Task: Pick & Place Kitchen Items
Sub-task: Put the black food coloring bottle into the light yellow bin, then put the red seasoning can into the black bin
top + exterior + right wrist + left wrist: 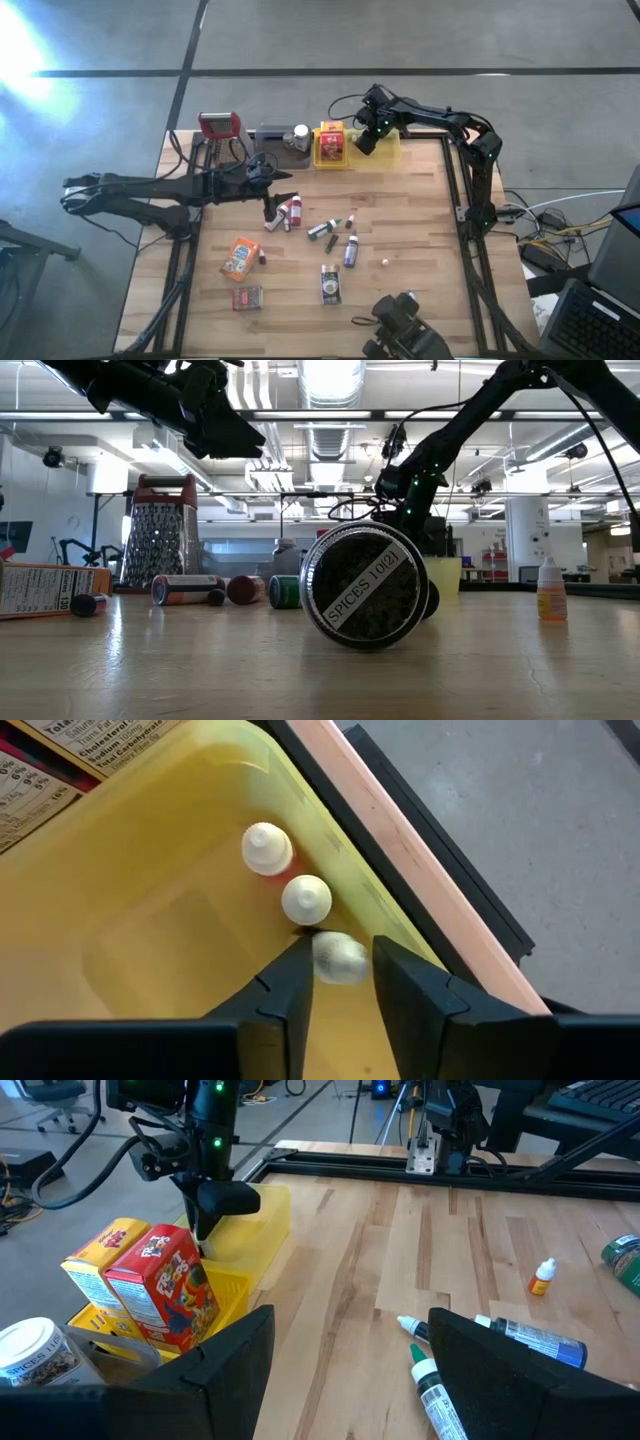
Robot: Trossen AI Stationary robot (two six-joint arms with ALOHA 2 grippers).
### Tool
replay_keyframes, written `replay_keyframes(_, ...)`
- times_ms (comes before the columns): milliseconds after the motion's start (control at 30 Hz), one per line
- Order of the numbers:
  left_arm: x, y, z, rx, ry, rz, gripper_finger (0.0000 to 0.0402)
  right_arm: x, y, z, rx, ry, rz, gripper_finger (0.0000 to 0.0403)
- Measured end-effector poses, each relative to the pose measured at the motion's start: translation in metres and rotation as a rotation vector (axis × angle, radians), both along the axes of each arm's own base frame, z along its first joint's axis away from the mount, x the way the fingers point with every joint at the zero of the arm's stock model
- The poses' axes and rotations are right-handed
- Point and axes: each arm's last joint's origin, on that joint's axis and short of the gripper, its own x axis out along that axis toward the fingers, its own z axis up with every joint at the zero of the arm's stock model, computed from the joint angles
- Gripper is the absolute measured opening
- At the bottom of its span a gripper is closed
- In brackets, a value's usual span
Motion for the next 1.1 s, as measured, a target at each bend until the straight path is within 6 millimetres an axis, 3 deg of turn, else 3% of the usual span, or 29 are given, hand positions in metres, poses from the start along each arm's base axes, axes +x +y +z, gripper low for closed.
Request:
replay_keyframes(300,0.0,0.0,0.0,0.0,0.0,0.0,0.0268,0.0,0.0,0.0,-0.004,-0.004,-0.003,0.0138)
replay_keyframes(467,0.0,0.0,0.0,0.0,0.0,0.0,0.0268,0.0,0.002,0.01,-0.026,-0.018,-0.002,0.0146)
replay_keyframes(767,0.0,0.0,0.0,0.002,0.001,0.0,0.0268,-0.002,0.017,0.048,-0.084,-0.07,0.023,0.0116)
replay_keyframes(1100,0.0,0.0,0.0,0.003,0.001,-0.001,0.0268,-0.01,0.064,0.097,-0.065,-0.056,0.108,0.0062)
